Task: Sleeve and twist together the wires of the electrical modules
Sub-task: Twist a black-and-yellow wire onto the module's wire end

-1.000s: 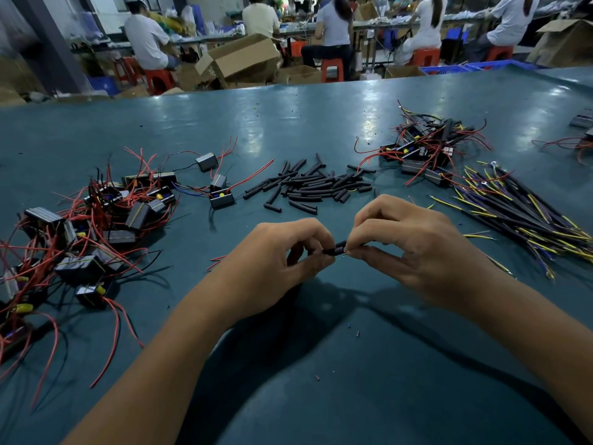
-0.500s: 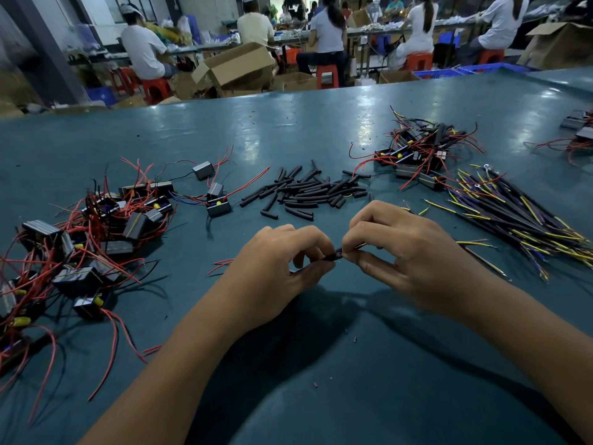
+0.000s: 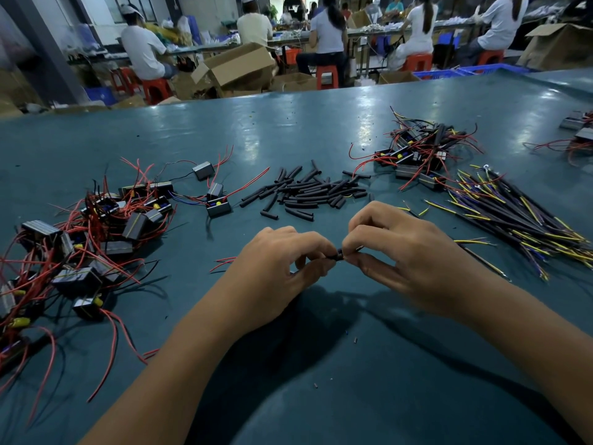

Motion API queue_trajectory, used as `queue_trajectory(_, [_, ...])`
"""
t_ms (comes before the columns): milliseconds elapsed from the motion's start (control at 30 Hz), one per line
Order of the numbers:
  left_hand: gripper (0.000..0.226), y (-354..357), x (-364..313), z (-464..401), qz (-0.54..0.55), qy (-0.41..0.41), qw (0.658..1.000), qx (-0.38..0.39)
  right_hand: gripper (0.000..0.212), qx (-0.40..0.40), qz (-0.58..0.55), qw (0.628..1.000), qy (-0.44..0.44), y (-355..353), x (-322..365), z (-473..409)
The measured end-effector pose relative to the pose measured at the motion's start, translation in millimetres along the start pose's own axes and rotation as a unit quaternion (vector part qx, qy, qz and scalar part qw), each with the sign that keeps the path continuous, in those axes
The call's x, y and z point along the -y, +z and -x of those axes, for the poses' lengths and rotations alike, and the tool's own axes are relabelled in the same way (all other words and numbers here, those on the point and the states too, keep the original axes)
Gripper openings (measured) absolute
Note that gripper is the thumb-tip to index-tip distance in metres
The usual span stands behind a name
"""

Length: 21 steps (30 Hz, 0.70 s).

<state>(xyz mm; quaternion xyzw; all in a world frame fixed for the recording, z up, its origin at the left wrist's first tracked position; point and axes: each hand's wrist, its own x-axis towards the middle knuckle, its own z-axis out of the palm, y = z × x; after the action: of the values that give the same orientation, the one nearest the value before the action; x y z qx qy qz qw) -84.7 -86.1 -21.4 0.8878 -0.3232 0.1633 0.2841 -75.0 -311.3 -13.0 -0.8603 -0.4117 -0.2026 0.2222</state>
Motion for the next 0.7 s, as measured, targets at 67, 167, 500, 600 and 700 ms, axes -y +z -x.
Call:
queue_trajectory(67, [0.015,0.9,0.1,-0.4,-0.003,0.005,1.000,0.002,0.008,-0.001,0.009,1.000,-0.006,0.5,0.6,-0.5])
queue_trajectory(167, [0.013,1.2,0.8,-0.4,-0.004,0.004,1.000,-0.012,0.006,0.003,-0.009,1.000,-0.001,-0.2,-0.8,-1.2])
queue_trajectory(500, [0.009,3.7,0.2,0.2,0.026,-0.030,0.999,-0.009,0.013,-0.002,-0.015,1.000,0.022,-1.7,-5.4,0.0])
queue_trajectory(600, [0.008,2.8,-1.0,0.1,0.019,-0.026,0.999,-0.010,0.011,0.001,-0.018,1.000,0.010,-2.0,-5.4,-0.4])
queue_trajectory(700, [0.008,2.4,-2.1,0.8,0.018,-0.021,1.000,-0.013,0.012,-0.001,-0.017,1.000,0.005,-2.9,-4.9,0.1])
